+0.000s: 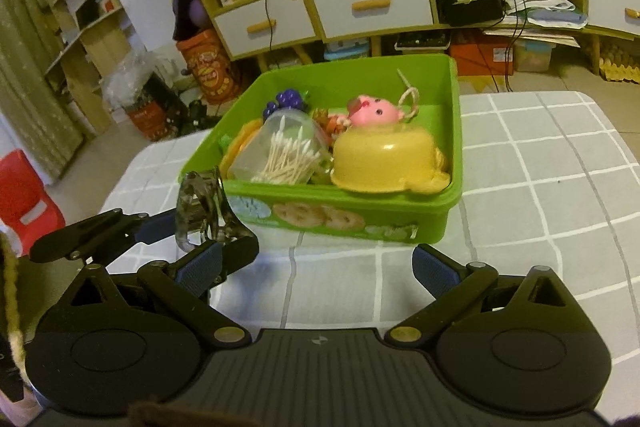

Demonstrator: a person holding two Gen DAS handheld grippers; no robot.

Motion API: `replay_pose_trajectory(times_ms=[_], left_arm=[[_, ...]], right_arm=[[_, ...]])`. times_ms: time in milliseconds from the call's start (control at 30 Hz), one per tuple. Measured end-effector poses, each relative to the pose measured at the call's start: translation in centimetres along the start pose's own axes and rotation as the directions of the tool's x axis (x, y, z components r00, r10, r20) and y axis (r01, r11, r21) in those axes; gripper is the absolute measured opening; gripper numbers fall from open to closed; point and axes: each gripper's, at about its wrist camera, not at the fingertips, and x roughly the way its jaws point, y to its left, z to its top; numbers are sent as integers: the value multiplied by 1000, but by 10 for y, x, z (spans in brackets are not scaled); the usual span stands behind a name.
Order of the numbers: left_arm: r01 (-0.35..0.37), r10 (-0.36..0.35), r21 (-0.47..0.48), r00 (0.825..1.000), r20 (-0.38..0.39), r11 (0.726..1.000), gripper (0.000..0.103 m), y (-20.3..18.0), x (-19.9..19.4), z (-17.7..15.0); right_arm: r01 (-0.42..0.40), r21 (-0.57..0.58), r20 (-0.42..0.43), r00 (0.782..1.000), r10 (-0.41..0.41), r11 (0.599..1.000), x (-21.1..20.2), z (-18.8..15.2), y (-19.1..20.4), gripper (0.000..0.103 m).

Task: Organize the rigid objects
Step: 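Grasp hair clip with left tool and carry it over the bin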

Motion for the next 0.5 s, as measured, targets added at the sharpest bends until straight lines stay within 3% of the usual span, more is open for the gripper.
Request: replay_pose_trajectory(times_ms=[300,500], left_arm=[[-18,24,-84,997,76,996,29,13,1,30],[-18,29,-142,997,76,990,29,24,15,44]], right_arm=[[-17,114,90,996,7,993,-10,17,-18,96],[-63,216,128,991,36,974,-7,27,-38,92]])
